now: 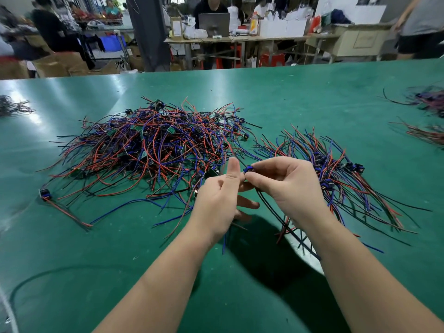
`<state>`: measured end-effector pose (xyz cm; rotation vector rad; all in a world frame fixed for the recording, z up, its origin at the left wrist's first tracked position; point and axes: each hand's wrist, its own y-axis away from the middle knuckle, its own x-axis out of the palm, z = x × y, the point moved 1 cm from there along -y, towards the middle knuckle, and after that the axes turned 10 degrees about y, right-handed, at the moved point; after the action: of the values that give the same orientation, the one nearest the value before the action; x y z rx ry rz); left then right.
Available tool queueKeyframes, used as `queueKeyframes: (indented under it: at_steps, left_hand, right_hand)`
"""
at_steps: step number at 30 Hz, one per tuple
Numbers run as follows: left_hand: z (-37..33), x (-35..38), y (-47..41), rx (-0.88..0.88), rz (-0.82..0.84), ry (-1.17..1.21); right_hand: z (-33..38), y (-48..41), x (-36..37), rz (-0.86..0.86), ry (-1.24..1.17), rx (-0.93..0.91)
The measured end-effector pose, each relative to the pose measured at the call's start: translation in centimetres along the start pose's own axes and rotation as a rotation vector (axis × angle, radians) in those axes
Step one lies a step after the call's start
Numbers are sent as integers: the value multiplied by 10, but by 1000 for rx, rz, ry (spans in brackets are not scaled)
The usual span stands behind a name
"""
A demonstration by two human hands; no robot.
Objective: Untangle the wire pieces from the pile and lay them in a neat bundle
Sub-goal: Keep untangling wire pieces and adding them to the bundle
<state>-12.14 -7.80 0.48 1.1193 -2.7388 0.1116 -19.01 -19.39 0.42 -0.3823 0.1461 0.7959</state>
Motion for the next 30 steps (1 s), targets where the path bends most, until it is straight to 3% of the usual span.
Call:
queueKeyframes:
  at_steps: [3, 5, 9, 11, 16, 21, 28, 30]
  left_hand:
    - [0, -2, 0, 63, 1, -82]
    - [-1, -6, -1, 117, -82, -150]
    - [3, -19, -8, 247, -253, -445]
    - [4, -21, -8, 289, -273, -490]
    - [6, -23, -7, 274, -131, -787]
    - [12, -34, -9, 95, -29, -1273]
    - [14, -42, -12, 68, -43, -1445]
    - [10, -44, -13, 90, -95, -1438]
  right_hand:
    - [3, -6, -10, -74, 18, -27]
    - [3, -13, -30, -238, 79, -75]
    - [-11, -26, -85, -613, 368, -86]
    - [-27, -32, -105, -671, 534, -31]
    - [-64, -43, -100, -454, 832, 158]
    - [-69, -43, -95, -374, 923, 237]
    - [-64, -37, -94, -232, 967, 362]
    - [-53, -34, -91, -285, 1041, 317]
